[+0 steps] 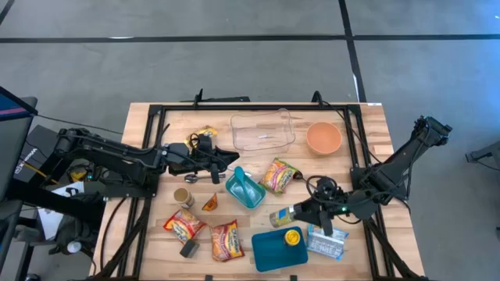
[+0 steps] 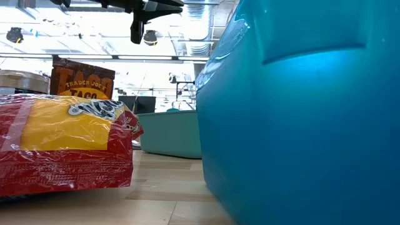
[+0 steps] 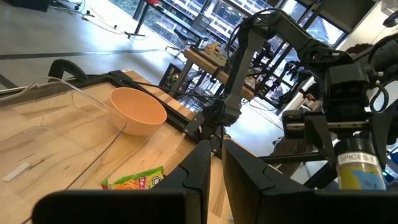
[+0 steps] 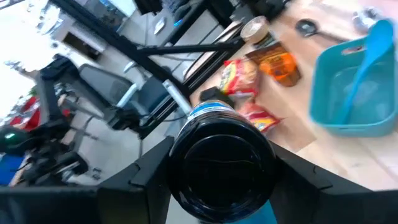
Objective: Pick & Place Food Item
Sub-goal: Put the black seasoning bottle into the blue bin
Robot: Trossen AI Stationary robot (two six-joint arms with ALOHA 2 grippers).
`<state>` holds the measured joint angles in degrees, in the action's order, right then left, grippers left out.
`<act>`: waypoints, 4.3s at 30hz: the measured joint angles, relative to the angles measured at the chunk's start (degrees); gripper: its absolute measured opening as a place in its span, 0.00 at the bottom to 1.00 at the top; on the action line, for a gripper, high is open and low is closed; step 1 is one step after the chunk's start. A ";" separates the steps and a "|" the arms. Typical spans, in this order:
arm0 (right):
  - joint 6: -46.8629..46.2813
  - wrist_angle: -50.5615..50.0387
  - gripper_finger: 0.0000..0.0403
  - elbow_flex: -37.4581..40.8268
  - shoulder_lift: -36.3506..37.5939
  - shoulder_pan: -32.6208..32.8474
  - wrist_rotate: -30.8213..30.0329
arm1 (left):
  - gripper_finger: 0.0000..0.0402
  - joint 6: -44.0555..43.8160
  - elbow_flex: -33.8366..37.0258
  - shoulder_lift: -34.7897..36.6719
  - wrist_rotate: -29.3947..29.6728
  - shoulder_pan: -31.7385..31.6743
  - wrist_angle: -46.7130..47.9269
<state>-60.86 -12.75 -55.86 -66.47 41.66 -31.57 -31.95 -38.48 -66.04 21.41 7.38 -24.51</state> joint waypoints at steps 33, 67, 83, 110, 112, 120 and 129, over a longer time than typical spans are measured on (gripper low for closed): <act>9.96 4.20 0.49 -0.12 -4.81 6.11 13.93 | 0.09 0.01 0.00 0.00 0.09 0.00 0.04; 59.45 -10.33 0.49 -4.94 -5.99 5.03 21.24 | 0.09 -0.01 0.00 0.00 -0.22 0.00 0.02; 64.54 -18.63 0.49 -13.66 -16.27 3.85 22.68 | 0.09 0.00 0.00 0.00 0.11 0.00 0.00; 71.59 -34.79 0.50 -29.64 -35.16 0.95 25.90 | 0.09 -0.01 0.00 0.00 -0.02 0.00 0.00; 72.02 -34.82 0.50 -29.65 -35.85 0.90 25.86 | 0.09 0.01 0.00 0.00 -0.02 0.00 0.02; 72.88 -35.02 0.50 -28.35 -36.09 0.57 25.85 | 0.09 -0.01 0.00 0.00 -0.24 0.00 0.02; 72.93 -34.53 0.50 -26.34 -36.09 0.62 25.87 | 0.09 0.00 0.00 0.00 -0.20 0.00 0.01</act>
<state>12.06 -47.28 -82.19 -102.56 42.28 -5.69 -31.95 -38.48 -66.04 21.21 7.38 -24.50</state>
